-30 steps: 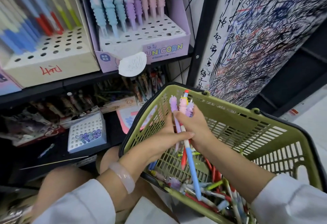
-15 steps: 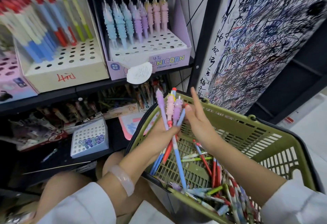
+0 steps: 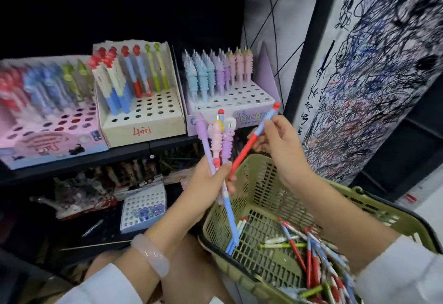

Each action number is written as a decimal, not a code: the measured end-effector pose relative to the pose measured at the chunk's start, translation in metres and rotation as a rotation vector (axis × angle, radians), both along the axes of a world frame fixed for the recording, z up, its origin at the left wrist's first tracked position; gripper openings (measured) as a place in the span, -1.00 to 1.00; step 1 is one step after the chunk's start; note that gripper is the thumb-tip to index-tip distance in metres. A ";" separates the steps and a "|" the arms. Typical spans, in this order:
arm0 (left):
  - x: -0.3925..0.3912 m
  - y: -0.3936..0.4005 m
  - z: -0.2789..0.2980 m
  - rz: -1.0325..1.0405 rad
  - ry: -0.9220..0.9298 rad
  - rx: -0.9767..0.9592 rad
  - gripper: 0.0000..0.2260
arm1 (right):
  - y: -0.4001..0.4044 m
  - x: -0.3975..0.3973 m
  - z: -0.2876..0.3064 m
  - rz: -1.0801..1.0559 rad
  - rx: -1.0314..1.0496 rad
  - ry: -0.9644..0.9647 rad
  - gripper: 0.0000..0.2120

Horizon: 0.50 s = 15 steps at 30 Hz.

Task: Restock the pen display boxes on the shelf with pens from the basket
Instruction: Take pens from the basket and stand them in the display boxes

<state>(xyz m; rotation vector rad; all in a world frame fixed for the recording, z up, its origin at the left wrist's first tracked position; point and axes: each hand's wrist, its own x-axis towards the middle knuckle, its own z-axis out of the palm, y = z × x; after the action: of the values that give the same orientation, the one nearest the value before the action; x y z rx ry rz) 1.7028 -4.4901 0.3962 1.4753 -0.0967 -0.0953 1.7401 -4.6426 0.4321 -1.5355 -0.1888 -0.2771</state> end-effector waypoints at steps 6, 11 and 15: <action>0.007 0.059 0.028 0.204 -0.105 0.134 -0.83 | 0.049 0.030 0.062 0.011 -0.064 -0.193 -0.85; 0.014 0.113 0.046 0.337 -0.117 0.172 -0.75 | 0.108 0.060 0.097 -0.004 -0.201 -0.317 -0.83; 0.014 0.145 0.051 0.404 -0.128 0.162 -0.79 | 0.152 0.084 0.106 -0.034 -0.353 -0.336 -0.85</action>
<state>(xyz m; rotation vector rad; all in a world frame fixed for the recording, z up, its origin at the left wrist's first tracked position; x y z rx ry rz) 1.7168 -4.3452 0.4475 1.6352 0.1091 0.3253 1.8246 -4.4907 0.5384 -1.8349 -0.4979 -0.5518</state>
